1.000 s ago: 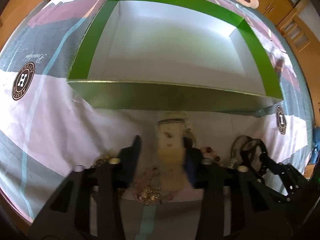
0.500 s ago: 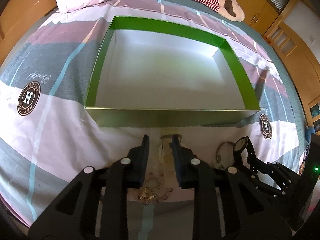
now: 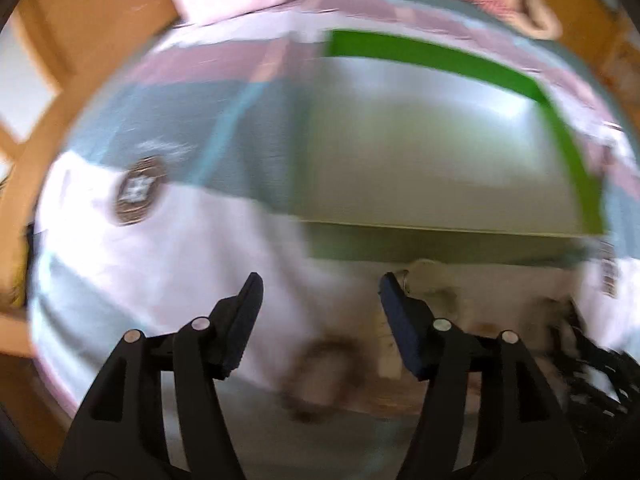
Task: Organize jewelry
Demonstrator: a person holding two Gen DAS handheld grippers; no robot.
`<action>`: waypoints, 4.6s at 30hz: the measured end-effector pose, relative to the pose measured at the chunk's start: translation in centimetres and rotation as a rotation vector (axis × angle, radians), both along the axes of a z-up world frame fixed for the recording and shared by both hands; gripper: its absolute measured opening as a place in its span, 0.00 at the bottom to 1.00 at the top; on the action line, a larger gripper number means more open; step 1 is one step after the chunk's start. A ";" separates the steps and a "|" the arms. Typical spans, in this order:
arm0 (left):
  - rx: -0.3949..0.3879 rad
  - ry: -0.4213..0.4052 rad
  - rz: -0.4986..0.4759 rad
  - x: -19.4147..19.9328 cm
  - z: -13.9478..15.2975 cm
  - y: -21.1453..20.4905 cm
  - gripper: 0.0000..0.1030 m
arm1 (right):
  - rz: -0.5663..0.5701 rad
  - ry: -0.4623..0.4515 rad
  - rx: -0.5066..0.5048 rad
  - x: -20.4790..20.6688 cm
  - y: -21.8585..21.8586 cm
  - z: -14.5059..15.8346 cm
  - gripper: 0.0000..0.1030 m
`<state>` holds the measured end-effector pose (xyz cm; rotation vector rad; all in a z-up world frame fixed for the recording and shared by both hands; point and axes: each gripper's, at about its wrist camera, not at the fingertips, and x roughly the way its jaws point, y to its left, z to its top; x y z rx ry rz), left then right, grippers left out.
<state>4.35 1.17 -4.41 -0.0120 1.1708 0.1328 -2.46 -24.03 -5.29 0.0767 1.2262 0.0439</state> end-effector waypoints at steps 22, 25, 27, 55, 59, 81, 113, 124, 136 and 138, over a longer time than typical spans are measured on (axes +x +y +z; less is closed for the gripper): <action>-0.156 0.137 -0.085 1.3 -3.6 -3.2 0.81 | -0.007 0.053 -0.068 0.2 0.3 -1.6 0.68; -0.185 0.137 -0.080 1.8 -3.6 -2.9 0.60 | -0.002 0.055 -0.039 0.2 0.2 -1.7 0.54; -0.211 0.136 -0.085 1.7 -3.5 -2.7 0.55 | -0.006 0.046 -0.030 0.2 0.2 -1.5 0.41; -0.208 -0.096 -0.170 -1.0 2.6 -3.6 0.55 | 0.015 -0.085 0.029 -0.1 1.5 1.6 0.38; -0.223 -0.140 -0.188 -1.4 3.6 -3.5 0.54 | 0.011 -0.093 0.033 -0.2 1.5 1.8 0.38; -0.239 -0.216 -0.136 2.7 5.9 -2.3 0.55 | 0.036 -0.296 0.163 8.3 1.8 7.4 0.38; -0.147 -0.100 -0.251 -2.0 4.1 -0.6 0.84 | 0.222 0.054 0.049 1.1 4.9 0.4 0.33; -0.132 -0.015 -0.226 -1.4 2.0 -0.4 0.84 | 0.221 0.065 0.139 2.0 5.8 -0.9 0.10; -0.054 0.087 -0.281 -1.8 -0.5 -2.2 0.85 | 0.082 -0.006 0.125 2.8 1.8 1.4 0.10; -0.038 0.116 -0.296 -2.0 -1.0 -2.7 0.79 | 0.080 0.002 0.115 2.9 1.7 1.2 0.10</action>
